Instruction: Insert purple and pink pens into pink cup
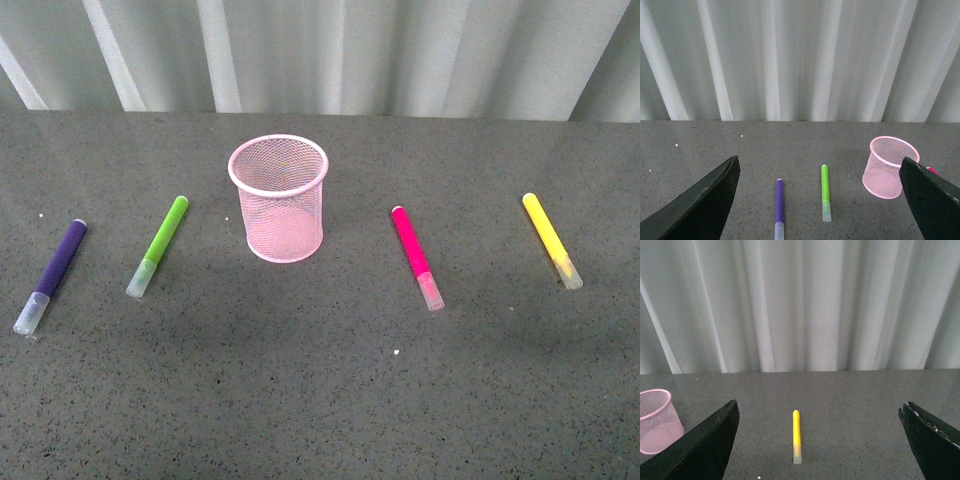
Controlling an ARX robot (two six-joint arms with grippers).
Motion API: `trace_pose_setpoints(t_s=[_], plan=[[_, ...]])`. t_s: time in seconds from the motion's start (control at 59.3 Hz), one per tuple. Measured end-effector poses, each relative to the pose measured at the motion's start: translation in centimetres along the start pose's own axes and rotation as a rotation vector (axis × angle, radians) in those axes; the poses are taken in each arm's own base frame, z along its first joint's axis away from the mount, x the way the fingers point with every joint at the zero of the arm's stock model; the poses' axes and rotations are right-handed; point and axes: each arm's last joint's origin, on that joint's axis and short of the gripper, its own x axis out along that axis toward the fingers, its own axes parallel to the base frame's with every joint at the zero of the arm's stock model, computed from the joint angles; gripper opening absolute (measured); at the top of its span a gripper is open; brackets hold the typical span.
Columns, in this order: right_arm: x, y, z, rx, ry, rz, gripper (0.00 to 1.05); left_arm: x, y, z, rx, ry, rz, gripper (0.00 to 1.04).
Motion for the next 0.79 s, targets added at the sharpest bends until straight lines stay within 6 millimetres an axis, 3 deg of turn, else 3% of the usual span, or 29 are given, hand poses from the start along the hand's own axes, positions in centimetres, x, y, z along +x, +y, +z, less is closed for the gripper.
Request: trace_pose_setpoints(t_s=[0.118,0.202,0.287,0.388,0.489,0.607,0.793], plan=[[0.0,0.0,0.0,0.000,0.000,-0.001,0.97,0.7,0.0,-0.7,-0.042,0.172,0.262,0.98],[0.0,0.0,0.0,0.000,0.000,0.001,0.97,1.9,0.1,-0.5,-0.060,0.191,0.236,0.98],[0.0,0.0,0.0,0.000,0.000,0.001,0.97,4.5,0.4,1.6,-0.068,0.149,0.140,0.98],[0.0,0.0,0.0,0.000,0.000,0.000,0.97,9.2,0.7,4.2,-0.011,0.111,0.015,0.98],[0.0,0.0,0.0,0.000,0.000,0.000,0.97,14.8,1.4,4.9,0.032,0.190,-0.044,0.98],[0.0,0.0,0.0,0.000,0.000,0.000,0.97,21.3,2.2,3.3,0.094,0.358,-0.095,0.98],[0.0,0.0,0.0,0.000,0.000,0.000,0.97,26.3,3.4,0.2,0.161,0.508,-0.080,0.98]])
